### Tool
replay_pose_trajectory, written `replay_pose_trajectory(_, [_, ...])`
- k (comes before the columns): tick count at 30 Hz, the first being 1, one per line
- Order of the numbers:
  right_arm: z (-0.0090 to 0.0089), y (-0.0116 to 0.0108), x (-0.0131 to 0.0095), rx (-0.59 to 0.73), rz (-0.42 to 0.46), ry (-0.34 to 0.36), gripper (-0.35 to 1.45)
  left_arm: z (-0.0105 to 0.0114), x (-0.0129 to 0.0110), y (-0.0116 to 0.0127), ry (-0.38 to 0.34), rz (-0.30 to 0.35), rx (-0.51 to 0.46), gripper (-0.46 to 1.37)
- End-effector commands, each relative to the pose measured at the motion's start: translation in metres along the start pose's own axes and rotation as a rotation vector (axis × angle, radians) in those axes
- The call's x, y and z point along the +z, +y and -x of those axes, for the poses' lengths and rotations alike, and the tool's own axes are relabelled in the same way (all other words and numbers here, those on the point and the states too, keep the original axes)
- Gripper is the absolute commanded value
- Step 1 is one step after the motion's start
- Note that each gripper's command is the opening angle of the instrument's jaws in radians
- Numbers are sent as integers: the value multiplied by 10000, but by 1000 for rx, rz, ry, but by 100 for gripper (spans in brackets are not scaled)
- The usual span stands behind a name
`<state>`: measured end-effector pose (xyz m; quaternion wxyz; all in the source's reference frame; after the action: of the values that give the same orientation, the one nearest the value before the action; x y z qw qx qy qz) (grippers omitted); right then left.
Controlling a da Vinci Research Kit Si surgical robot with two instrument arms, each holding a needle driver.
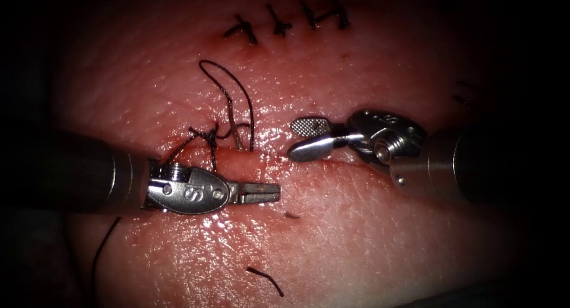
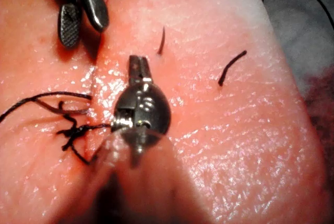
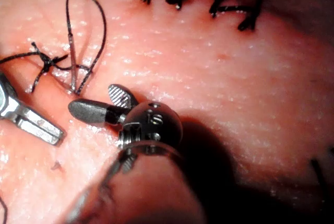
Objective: Wound Closure
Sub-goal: Pull the needle the rest of the way through the wound
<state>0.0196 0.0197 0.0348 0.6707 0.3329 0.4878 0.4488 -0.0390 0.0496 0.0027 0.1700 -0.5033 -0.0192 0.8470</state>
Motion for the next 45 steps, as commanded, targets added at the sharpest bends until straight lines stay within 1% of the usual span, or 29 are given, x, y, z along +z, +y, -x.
replay_pose_trajectory(1, [0, -1, 0, 0, 0, -1, 77, 0, 0, 0, 0, 6, 11, -35])
replay_pose_trajectory(14, [1, -2, -5, 1, 1, -1, 76, -10, -6, -2, -3, 7, 40, -35])
replay_pose_trajectory(18, [1, -1, -6, 0, 3, 0, 76, -8, -12, 0, 4, 35, 49, -35])
replay_pose_trajectory(19, [1, -1, -6, 0, 3, 0, 76, -8, -13, 1, 5, 36, 49, -30])
replay_pose_trajectory(20, [1, -1, -6, 0, 3, -1, 75, -8, -15, 1, 8, 38, 49, -18])
replay_pose_trajectory(22, [1, -1, -6, 0, 3, -1, 75, -9, -18, 0, 21, 41, 36, -17])
replay_pose_trajectory(23, [1, -1, -6, 0, 3, 0, 75, -9, -19, 0, 33, 40, 35, -10])
replay_pose_trajectory(24, [1, -1, -6, 0, 3, 0, 75, -10, -21, 0, 40, 41, 34, 6])
replay_pose_trajectory(26, [1, -1, -6, 0, 3, 0, 75, -12, -22, 0, 40, 42, 32, 15])
replay_pose_trajectory(29, [1, -1, -5, 0, 3, 0, 75, -14, -21, 2, 42, 40, 29, 47])
replay_pose_trajectory(30, [1, -1, -5, 0, 3, 0, 75, -14, -19, 3, 44, 36, 28, 62])
replay_pose_trajectory(31, [0, -1, -5, 0, 3, 0, 75, -15, -18, 4, 43, 35, 28, 67])
replay_pose_trajectory(33, [0, -1, -5, 0, 4, 0, 75, -17, -15, 6, 47, 28, 25, 84])
replay_pose_trajectory(34, [0, -1, -5, 0, 4, 0, 75, -18, -14, 7, 52, 25, 24, 81])
replay_pose_trajectory(38, [0, 0, -5, 0, 4, 0, 75, -21, -9, 11, 65, 15, 15, 82])
replay_pose_trajectory(41, [0, 0, -5, 0, 4, 0, 75, -23, -5, 15, 62, 8, 12, 103])
replay_pose_trajectory(43, [1, 0, -5, 0, 4, 0, 75, -24, -3, 17, 67, 3, 23, 103])
replay_pose_trajectory(45, [1, 0, -5, 0, 3, 0, 75, -26, 0, 21, 75, -6, 50, 99])
